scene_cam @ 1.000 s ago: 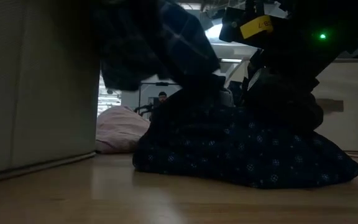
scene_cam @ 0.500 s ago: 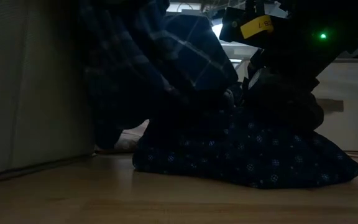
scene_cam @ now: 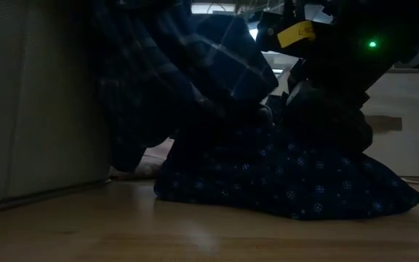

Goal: Sort clothes
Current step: Put the blue checkered shirt into the bottom white laundry organizer

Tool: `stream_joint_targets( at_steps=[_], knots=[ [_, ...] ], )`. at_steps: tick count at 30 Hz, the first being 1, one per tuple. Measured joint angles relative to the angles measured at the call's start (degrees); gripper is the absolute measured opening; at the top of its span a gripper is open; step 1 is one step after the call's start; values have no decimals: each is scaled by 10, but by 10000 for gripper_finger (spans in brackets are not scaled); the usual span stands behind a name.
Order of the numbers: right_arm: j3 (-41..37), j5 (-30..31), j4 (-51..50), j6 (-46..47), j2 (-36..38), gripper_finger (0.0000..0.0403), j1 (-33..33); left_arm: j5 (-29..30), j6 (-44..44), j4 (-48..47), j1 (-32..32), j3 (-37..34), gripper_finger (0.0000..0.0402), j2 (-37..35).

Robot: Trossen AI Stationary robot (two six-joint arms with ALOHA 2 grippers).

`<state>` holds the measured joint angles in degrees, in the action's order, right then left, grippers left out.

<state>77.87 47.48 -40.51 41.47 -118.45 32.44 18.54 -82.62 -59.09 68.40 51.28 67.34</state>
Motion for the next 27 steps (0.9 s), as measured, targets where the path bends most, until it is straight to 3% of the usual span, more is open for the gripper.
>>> stream_joint_targets(
  at_steps=[6, 10, 16, 20, 27],
  knots=[
    [0, -6, 2, -1, 0, 198, -3, -13, -90, 55, -8, -88, 1, 17],
    [0, -6, 2, 0, 0, 198, -3, -17, -92, 76, -15, -116, 14, 16],
    [0, -6, 2, 0, 0, 198, -3, -31, -112, 80, -19, -121, 105, 11],
    [0, -6, 2, -2, 0, 198, -3, -82, -93, 79, -24, -104, 166, -13],
    [0, -6, 1, -13, 0, 198, -3, -110, -103, 68, -32, -33, 197, -111]
  ],
)
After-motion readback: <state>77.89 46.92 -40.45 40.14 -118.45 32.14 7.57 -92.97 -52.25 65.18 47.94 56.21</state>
